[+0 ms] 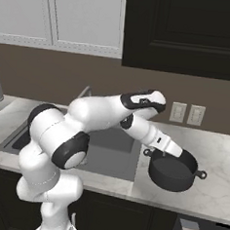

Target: Dump the garlic from the pot into the sink. Then turn on the water and wash the garlic. Then turn off the water and put the garlic back in the pot.

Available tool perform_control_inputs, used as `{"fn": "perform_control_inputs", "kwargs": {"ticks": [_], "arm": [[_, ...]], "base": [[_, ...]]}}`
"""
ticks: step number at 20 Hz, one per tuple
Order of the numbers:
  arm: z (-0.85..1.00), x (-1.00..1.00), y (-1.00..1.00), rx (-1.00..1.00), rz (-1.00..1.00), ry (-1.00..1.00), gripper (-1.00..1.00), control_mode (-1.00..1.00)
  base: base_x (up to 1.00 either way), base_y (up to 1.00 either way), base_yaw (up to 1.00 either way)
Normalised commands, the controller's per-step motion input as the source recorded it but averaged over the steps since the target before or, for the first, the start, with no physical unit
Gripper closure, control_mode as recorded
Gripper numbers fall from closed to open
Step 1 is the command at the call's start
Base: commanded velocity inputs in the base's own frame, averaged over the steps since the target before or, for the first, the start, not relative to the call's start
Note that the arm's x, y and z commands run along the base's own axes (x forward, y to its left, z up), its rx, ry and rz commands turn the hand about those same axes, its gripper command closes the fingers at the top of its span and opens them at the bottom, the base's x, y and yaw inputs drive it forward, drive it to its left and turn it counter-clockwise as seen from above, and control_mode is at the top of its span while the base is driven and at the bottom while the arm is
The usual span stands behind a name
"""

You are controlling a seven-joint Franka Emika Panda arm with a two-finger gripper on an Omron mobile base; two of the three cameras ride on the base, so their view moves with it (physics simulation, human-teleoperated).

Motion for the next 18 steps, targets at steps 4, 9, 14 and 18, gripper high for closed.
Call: {"fn": "perform_control_inputs", "kwargs": {"ticks": [4,9,14,18], "arm": [[-0.26,0.0,-0.06,0.02,0.0,0.11,1.0,-1.0],[-0.27,0.0,-0.16,0.03,0.0,0.11,1.0,-1.0],[-0.24,0.02,-0.15,0.06,0.0,0.1,1.0,-1.0],[-0.02,0.12,-0.15,0.05,0.0,0.03,1.0,-1.0]], "base": [[0.0,0.0,0.0],[0.0,0.0,0.0],[0.0,0.0,0.0],[0.0,0.0,0.0]]}}
